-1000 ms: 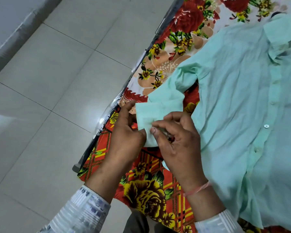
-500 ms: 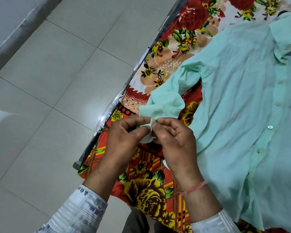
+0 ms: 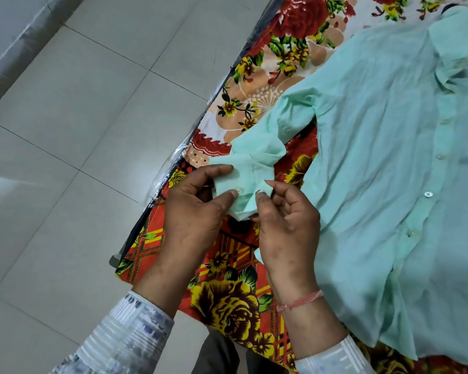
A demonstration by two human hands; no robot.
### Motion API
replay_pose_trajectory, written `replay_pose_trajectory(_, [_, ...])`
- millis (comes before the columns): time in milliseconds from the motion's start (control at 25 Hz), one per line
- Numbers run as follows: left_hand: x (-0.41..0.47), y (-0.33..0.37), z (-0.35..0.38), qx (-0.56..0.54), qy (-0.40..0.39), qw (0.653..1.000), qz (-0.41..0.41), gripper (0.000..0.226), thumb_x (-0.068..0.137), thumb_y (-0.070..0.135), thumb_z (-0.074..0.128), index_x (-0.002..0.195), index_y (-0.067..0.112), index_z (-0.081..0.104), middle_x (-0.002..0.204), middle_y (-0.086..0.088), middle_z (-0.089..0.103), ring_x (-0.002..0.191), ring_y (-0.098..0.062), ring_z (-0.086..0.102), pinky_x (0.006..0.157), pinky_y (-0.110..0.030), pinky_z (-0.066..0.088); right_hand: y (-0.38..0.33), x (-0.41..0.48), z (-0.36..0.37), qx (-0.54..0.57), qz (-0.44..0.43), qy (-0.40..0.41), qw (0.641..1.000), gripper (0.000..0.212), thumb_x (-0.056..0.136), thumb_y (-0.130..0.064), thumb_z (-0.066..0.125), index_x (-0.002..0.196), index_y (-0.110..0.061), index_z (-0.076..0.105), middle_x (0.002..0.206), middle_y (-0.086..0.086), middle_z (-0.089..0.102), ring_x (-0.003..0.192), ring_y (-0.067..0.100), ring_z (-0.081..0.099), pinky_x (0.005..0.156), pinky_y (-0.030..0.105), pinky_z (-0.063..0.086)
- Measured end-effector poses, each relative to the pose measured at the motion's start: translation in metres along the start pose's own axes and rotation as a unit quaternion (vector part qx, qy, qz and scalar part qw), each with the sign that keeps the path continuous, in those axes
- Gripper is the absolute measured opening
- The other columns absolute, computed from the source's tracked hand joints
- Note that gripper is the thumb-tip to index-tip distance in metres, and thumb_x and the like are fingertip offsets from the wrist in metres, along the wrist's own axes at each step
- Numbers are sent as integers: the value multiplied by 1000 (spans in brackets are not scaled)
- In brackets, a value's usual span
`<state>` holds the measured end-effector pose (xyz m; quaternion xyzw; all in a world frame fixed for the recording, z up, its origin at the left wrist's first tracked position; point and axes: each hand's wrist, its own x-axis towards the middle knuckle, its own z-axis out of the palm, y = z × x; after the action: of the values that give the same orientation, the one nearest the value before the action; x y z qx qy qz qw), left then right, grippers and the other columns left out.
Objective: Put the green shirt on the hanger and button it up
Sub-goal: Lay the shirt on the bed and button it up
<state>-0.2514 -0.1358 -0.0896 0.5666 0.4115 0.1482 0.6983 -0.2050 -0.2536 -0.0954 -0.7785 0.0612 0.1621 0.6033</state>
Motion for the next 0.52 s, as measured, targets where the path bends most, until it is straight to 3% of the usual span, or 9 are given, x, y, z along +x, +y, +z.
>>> replay_pose_trajectory(120, [-5,-3,1,75,-22,996,45,48,83,-13,80,116,22,77,114,4,82,104,-9,80,91,-31,65,-3,-2,-1,-36,-33,-27,998,18,94,-19,77,111,-23,80,89,-11,79,84,1,77,73,22,60])
replay_pose_trajectory(280, [-5,-4,-1,101,-31,993,48,57,84,-9,81,128,26,71,118,7,80,106,-7,79,87,-31,66,-1,0,-8,4,1,-61,998,27,97,-22,60,114,-20,81,106,-3,82,98,12,79,82,36,66])
replay_pose_trajectory(400, [-7,-4,-4,140,-45,987,57,67,84,-5,84,134,35,65,118,10,78,98,-4,80,79,-27,66,0,3,-12,-9,-3,-67,998,23,98,-9,70,105,-27,82,100,-2,83,93,11,80,84,38,67])
replay_pose_trajectory(520, [-10,-1,-4,218,-58,972,71,81,81,-4,82,136,50,58,107,12,72,76,-14,79,61,-40,64,-1,5,-14,-33,-16,-63,997,16,90,-9,82,99,-23,83,88,-5,82,84,6,79,80,30,66])
